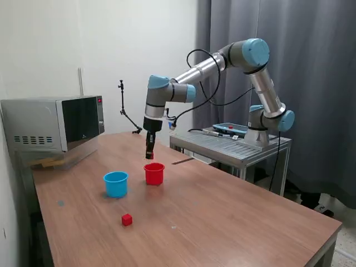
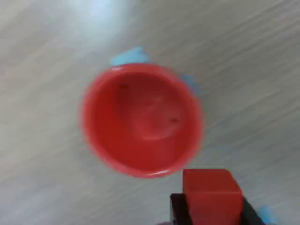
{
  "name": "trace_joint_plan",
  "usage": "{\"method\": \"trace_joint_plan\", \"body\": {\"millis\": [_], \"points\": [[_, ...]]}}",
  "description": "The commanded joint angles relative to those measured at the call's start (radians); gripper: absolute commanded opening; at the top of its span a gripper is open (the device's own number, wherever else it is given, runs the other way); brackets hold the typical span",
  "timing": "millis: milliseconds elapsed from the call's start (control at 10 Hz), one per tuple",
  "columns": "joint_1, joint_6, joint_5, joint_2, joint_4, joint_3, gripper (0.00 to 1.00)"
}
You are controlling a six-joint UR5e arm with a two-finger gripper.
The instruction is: Place red objects in the red bin, and blue objects in the blue bin.
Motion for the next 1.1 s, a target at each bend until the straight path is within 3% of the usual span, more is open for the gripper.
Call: {"method": "trace_joint_plan", "body": {"millis": [0,200,600,800,1000], "points": [[-0.079,0.003,-0.017,-0.101,-0.001,0.112,0.00],[-0.067,0.013,-0.012,-0.115,-0.002,0.161,0.00],[-0.018,0.042,-0.003,-0.115,-0.017,0.169,0.00],[-0.004,0.084,0.041,-0.092,-0.077,0.183,0.00],[0.011,0.084,0.043,-0.084,-0.090,0.184,0.00]]}}
